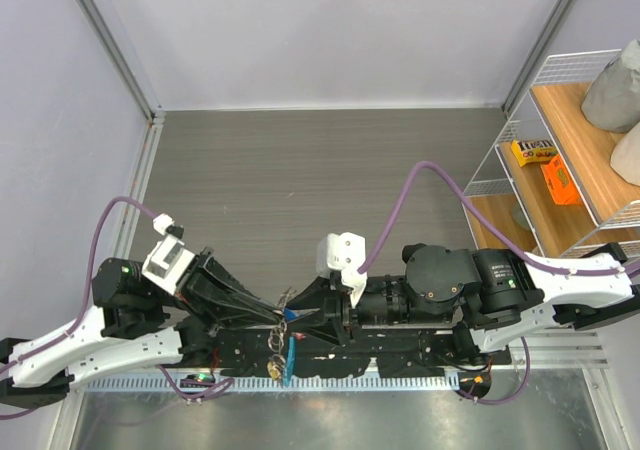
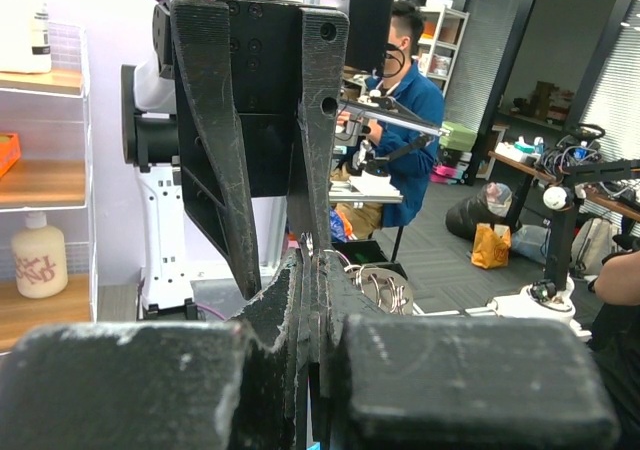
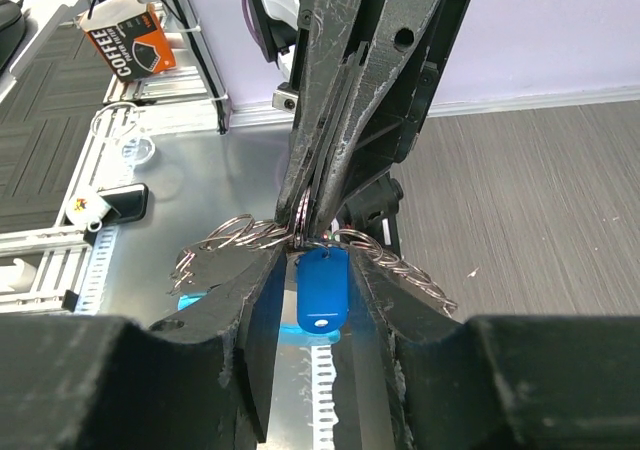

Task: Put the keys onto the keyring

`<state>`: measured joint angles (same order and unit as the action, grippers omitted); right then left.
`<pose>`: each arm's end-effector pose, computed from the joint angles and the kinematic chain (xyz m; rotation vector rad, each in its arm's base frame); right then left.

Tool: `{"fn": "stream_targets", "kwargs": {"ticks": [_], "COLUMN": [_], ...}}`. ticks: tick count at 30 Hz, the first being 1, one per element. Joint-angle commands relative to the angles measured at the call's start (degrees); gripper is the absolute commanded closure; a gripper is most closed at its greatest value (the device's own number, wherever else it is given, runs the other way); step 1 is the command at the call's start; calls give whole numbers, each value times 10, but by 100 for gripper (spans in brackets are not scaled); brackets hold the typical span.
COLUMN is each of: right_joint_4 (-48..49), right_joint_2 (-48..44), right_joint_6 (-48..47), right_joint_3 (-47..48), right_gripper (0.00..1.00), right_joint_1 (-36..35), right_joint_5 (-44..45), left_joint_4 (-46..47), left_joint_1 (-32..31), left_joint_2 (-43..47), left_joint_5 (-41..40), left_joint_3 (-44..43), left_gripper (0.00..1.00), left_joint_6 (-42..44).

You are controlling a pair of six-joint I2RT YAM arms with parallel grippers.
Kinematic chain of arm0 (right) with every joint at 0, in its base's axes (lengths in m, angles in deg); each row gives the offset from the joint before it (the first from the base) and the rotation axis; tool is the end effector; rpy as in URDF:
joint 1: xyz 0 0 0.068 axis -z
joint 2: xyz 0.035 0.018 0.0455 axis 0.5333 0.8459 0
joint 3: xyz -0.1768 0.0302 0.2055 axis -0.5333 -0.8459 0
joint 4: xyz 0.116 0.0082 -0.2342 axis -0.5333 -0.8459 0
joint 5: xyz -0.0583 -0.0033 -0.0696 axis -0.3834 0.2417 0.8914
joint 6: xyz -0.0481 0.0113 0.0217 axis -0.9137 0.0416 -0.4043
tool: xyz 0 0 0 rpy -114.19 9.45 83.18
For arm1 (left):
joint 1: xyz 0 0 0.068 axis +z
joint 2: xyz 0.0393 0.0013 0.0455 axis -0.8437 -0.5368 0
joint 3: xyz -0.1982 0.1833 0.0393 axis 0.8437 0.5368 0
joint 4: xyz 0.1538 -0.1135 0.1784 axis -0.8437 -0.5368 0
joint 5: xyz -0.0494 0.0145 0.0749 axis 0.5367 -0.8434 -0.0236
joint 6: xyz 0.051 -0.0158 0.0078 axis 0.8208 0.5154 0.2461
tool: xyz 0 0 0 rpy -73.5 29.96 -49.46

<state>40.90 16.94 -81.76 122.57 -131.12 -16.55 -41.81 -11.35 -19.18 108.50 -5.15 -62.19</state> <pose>-0.0293 0.2282 0.4993 -1.2288 1.3640 1.1901 0.0144 -0.0909 0.4225 0.9445 0.8969 -1.8412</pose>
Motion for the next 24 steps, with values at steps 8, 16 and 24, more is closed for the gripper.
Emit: {"fn": "stream_targets", "kwargs": {"ticks": [8,16,24], "right_joint_4": [24,21,22], "right_joint_2": [4,7,8], "right_joint_6": [-14,-17,-22], "right_joint_3": [33,39,43], "right_gripper": [64,65,67], "right_joint_1": [-5,-7,-8], "right_joint_5": [-3,-3,5], "left_joint_4": [10,-2,0], "left_joint_1": [0,0,0], "left_joint_2": [1,9,4], "left_joint_5": [-41,-63,-60], "left_joint_3": [-3,-5,-3], "left_gripper": [100,100,100], "left_joint_6": [17,24,23]}}
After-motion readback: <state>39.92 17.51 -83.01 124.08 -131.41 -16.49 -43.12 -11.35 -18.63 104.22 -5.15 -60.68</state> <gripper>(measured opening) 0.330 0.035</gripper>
